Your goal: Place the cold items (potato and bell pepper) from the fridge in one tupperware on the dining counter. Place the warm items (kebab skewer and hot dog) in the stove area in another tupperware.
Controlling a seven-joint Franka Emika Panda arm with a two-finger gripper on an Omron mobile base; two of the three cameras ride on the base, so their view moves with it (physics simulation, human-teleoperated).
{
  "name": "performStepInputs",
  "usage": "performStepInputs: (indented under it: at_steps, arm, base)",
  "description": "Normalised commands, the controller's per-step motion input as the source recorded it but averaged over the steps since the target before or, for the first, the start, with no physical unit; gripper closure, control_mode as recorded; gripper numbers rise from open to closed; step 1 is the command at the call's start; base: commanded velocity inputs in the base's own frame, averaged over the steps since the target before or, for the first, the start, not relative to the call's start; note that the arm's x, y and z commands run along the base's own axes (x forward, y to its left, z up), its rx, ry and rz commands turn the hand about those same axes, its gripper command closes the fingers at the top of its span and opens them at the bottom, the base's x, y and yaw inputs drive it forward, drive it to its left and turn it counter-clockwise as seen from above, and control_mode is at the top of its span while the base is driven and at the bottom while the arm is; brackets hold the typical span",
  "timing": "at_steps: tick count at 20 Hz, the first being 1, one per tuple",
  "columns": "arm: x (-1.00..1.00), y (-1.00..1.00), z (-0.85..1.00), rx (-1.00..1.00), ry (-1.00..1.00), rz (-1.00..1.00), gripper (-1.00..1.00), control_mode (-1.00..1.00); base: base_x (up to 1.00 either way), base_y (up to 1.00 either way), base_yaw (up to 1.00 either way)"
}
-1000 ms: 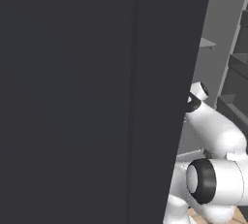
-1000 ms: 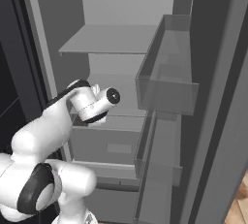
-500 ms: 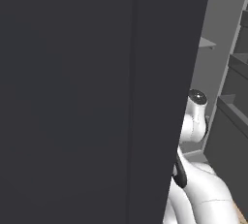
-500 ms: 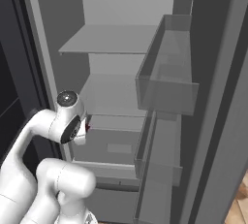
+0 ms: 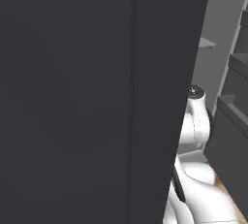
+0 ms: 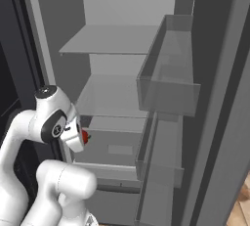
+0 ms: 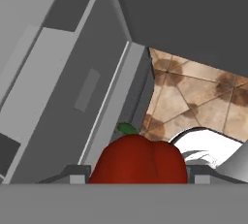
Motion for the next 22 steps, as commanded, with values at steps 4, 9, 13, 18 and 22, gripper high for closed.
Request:
performStepInputs:
  at_steps: [4, 9, 13, 18, 22]
  arm:
    - [0.00, 0.01, -0.08, -0.12, 0.00, 0.05, 1.00, -1.00]
    - [0.00, 0.00, -0.11, -0.06, 0.00, 0.06, 1.00, -1.00]
    - [0.00, 0.00, -0.10, -0.03, 0.00, 0.07, 1.00, -1.00]
    - [0.00, 0.00, 0.00, 0.00, 0.00, 0.00, 1.00, 1.00]
    - [0.00, 0.00, 0.00, 0.00, 0.00, 0.00, 1.00, 1.00]
  base:
    - [0.00, 0.00, 0.00]
    - [0.00, 0.00, 0.00]
    - [0.00, 0.00, 0.00]
    - [-0.15, 0.00, 0.14]
    - [-0.35, -0.04, 0.18]
